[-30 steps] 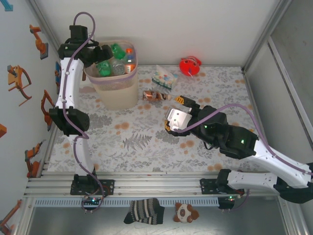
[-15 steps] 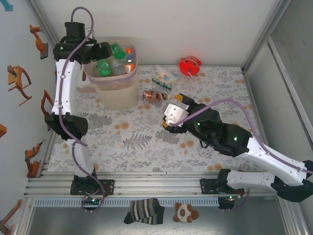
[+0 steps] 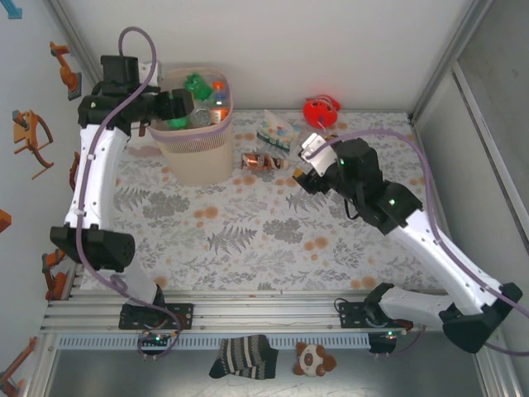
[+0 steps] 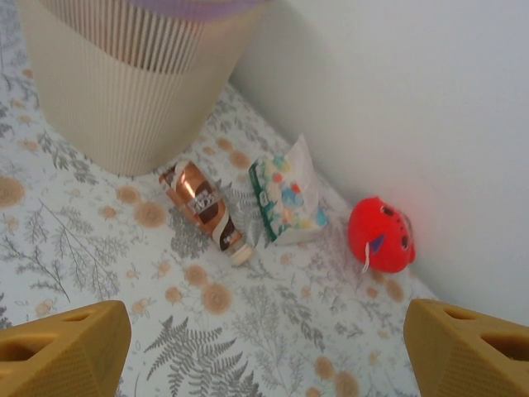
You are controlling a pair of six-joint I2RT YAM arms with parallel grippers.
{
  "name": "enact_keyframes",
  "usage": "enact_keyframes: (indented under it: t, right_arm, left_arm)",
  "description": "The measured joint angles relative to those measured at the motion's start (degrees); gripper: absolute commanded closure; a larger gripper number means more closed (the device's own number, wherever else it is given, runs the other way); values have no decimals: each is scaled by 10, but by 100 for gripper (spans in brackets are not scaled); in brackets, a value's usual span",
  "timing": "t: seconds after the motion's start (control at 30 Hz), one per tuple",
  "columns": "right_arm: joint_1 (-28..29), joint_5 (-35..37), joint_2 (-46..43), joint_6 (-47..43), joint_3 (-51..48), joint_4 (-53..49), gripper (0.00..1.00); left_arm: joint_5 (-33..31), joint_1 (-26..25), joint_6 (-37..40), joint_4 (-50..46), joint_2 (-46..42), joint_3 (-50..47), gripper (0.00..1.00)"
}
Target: Put the plastic bottles in the bin
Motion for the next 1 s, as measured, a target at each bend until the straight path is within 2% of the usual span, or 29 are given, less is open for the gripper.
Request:
enact_keyframes:
  t: [0.17, 0.3, 0.67, 1.0]
  right_arm:
    - [-72, -91, 97, -31, 25, -18, 15]
    - [-95, -149, 188, -73, 68, -32, 15]
    - [-109, -238, 429, -207, 200, -36, 16]
    - [-119, -266, 623, -325, 329, -34, 15]
  left_arm:
    - [0, 0, -5, 61, -98, -156, 15]
    - [1, 0, -14, 89, -160, -226, 15]
    - [16, 0, -41, 108, -303, -345, 13]
    - [14, 0, -56, 82, -372, -377, 12]
